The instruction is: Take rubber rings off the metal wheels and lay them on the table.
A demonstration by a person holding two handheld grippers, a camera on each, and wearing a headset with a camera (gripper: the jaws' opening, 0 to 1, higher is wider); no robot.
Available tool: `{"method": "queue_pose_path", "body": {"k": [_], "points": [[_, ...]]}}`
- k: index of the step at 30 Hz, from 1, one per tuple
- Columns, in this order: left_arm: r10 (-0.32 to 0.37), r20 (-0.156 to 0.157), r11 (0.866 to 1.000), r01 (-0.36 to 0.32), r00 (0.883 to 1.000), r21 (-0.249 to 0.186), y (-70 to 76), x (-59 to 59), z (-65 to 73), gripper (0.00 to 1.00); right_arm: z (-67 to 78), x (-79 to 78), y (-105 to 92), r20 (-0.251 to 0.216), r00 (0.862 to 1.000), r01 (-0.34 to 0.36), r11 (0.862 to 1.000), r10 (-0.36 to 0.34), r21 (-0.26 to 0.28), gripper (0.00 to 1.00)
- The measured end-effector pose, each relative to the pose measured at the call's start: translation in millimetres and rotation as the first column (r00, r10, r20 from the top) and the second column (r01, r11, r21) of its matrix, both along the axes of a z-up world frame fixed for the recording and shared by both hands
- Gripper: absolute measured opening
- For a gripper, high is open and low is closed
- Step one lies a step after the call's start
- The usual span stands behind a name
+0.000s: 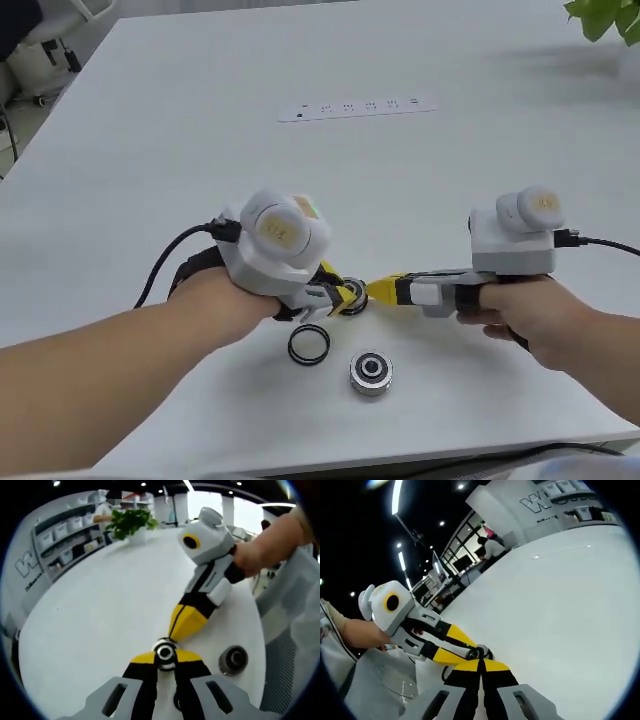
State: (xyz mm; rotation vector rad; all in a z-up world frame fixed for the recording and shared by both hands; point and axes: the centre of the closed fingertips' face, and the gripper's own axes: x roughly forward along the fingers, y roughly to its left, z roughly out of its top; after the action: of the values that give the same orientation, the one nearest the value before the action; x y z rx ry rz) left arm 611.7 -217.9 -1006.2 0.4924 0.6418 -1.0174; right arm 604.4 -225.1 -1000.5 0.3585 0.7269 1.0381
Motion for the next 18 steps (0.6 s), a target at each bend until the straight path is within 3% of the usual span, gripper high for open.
{"method": "queue_pose_path", "body": {"k": [7,8,9,18], "points": [[0.001,0.005,1.000,-0.001,1.000,-0.001,-0.9,-0.6,0.0,0.12,6.1,-5.7,15.3,0.025,0.998,-0.058,0.998,0.058,0.007,0.00],[0.000,0.006,1.000,0.000,1.000,-0.003,-1.2,-0.8,0.0,0.12,8.8,-2.6,16.4,0.047,0.997,-0.055,0.998,0.054,0.016,0.00],[0.000,0.007,1.000,0.000,1.000,-0.003,-1.3,-0.8,-0.2,0.12,10.3,-4.8,17.5,0.026,0.998,-0.062,0.998,0.061,0.027,0.00],[-0.001,0.012,1.000,0.001,1.000,-0.016,-1.0,-0.6,0.1,0.13,11.3,-9.2,14.4,-0.003,0.998,-0.068,0.994,0.069,0.081,0.00]]}}
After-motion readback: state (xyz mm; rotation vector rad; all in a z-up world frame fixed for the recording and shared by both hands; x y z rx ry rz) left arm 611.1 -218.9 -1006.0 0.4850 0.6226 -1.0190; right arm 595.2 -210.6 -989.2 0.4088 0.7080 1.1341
